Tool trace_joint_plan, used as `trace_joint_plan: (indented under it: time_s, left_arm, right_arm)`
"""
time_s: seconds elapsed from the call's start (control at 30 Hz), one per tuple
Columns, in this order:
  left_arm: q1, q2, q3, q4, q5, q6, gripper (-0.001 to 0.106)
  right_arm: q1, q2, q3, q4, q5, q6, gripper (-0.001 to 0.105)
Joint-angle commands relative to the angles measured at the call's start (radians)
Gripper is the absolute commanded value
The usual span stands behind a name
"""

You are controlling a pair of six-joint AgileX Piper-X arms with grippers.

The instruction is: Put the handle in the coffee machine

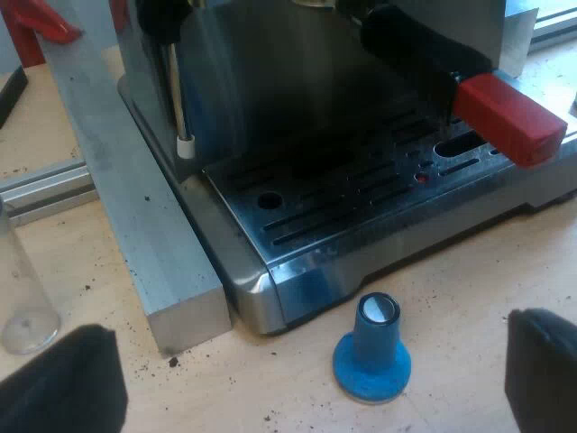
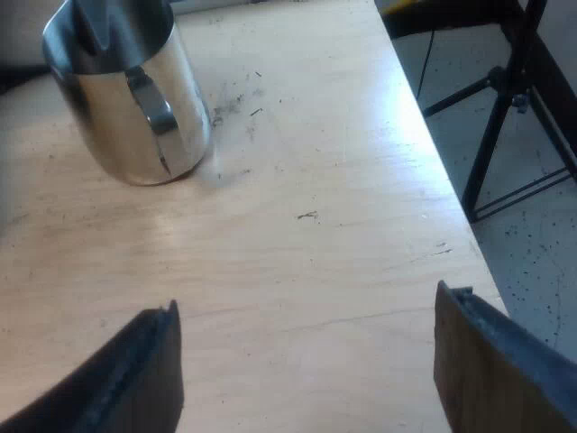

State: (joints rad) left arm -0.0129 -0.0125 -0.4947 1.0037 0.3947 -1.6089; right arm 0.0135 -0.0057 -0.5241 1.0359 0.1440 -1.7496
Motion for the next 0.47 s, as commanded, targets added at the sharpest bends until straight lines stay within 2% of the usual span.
trace_joint_plan:
  time_s: [0.03, 0.47]
  left_arm:
    - [-0.016, -0.14, -0.003, -0.019, 0.007, -0.009, 0.086]
    - [-0.022, -0.14, -0.003, -0.019, 0.009, -0.009, 0.086]
  right_arm:
    - [0.001, -0.044, -0.005, -0.006, -0.007, -0.005, 0.062]
    - [0.001, -0.044, -0.005, -0.006, -0.007, -0.005, 0.062]
